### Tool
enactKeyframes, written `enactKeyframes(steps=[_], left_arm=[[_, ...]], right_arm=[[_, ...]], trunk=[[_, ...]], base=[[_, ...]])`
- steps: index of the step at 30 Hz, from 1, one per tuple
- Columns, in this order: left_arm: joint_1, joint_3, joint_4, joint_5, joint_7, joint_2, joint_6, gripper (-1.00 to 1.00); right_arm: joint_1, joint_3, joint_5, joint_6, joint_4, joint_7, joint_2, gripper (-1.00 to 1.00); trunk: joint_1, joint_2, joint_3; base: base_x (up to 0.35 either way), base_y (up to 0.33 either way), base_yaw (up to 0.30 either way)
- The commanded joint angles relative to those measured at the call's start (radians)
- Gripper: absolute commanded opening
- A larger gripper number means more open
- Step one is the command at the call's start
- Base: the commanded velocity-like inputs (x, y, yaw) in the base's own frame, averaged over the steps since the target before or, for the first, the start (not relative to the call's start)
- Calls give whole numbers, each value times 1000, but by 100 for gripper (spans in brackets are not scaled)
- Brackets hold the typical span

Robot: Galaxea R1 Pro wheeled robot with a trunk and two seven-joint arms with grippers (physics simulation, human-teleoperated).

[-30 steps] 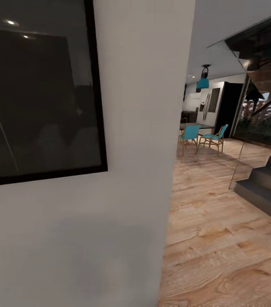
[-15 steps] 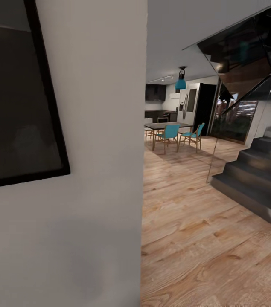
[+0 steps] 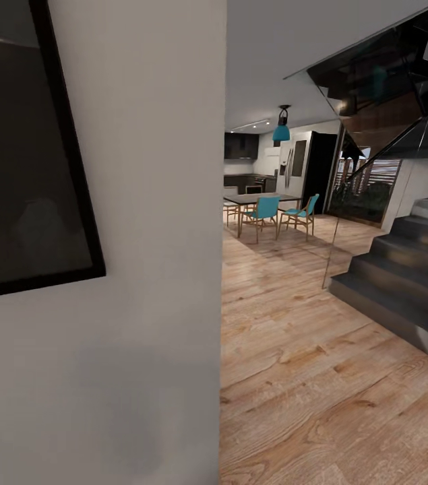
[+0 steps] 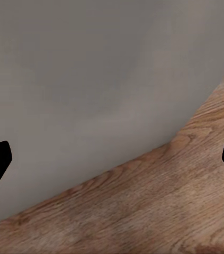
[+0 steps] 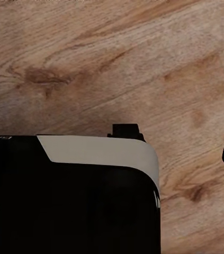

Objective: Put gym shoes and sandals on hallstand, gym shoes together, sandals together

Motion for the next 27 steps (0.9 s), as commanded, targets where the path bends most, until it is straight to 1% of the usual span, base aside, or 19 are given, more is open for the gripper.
enactKeyframes(steps=[1,10,22,27], left_arm=[[0,1,0,0,-3,0,-2,100],[0,1,0,0,-3,0,-2,100],[0,1,0,0,-3,0,-2,100],[0,1,0,0,-3,0,-2,100]], right_arm=[[1,-2,-1,0,-3,0,0,100],[1,-3,-3,0,-2,1,0,100],[1,-4,-3,0,-2,-2,1,100],[1,-4,-3,0,-2,0,0,100]], trunk=[[0,0,-1],[0,0,0],[0,0,4],[0,0,5]], base=[[0,0,-1],[0,0,-12],[0,0,-166],[0,0,-49]])
